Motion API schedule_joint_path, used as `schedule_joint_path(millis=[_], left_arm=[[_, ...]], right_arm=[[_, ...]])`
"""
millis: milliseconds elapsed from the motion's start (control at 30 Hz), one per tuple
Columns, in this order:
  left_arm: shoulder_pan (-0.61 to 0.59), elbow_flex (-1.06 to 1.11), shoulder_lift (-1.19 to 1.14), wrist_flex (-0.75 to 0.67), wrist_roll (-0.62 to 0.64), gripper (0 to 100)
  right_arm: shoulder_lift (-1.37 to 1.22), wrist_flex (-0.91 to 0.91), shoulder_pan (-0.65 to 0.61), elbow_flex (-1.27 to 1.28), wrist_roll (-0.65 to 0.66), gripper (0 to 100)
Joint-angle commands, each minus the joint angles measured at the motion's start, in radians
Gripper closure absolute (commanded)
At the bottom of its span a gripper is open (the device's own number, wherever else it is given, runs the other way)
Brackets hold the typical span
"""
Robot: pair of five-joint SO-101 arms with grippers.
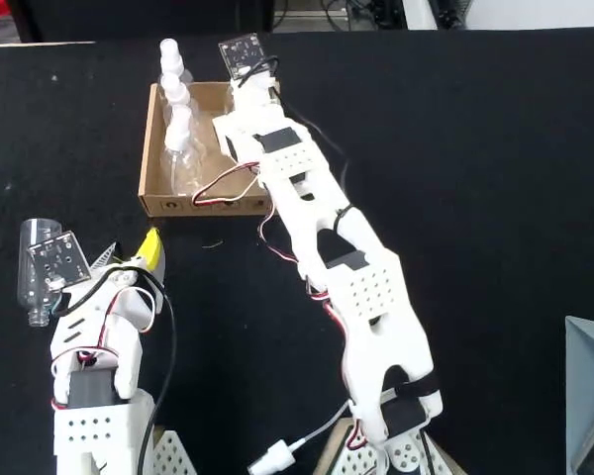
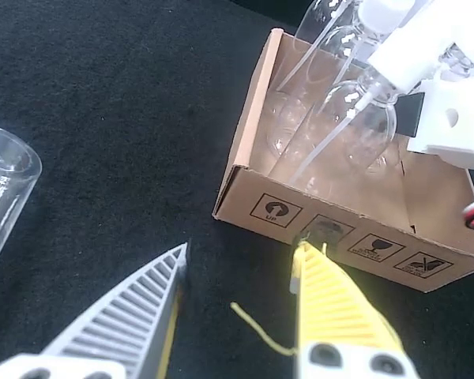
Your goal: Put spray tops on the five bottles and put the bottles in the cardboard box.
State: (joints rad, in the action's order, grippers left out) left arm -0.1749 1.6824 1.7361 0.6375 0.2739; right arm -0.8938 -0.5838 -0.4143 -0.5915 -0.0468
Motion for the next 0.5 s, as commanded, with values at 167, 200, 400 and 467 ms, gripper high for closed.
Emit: schedule_joint_path(millis=[167, 200, 400, 467], left_arm=[[0.004, 0.022, 0.015, 0.000, -0.008, 80], [0.004, 0.022, 0.015, 0.000, -0.008, 80], [0.004, 0.022, 0.015, 0.000, -0.008, 80], [0.004, 0.022, 0.015, 0.000, -0.008, 80]], right_arm=[[0.061, -0.127, 0.011, -0.059, -0.005, 64.0], [0.062, -0.129, 0.011, -0.059, -0.005, 64.5], [0.085, -0.130, 0.011, -0.051, -0.005, 66.2], [0.094, -0.140, 0.011, -0.051, -0.005, 66.2]])
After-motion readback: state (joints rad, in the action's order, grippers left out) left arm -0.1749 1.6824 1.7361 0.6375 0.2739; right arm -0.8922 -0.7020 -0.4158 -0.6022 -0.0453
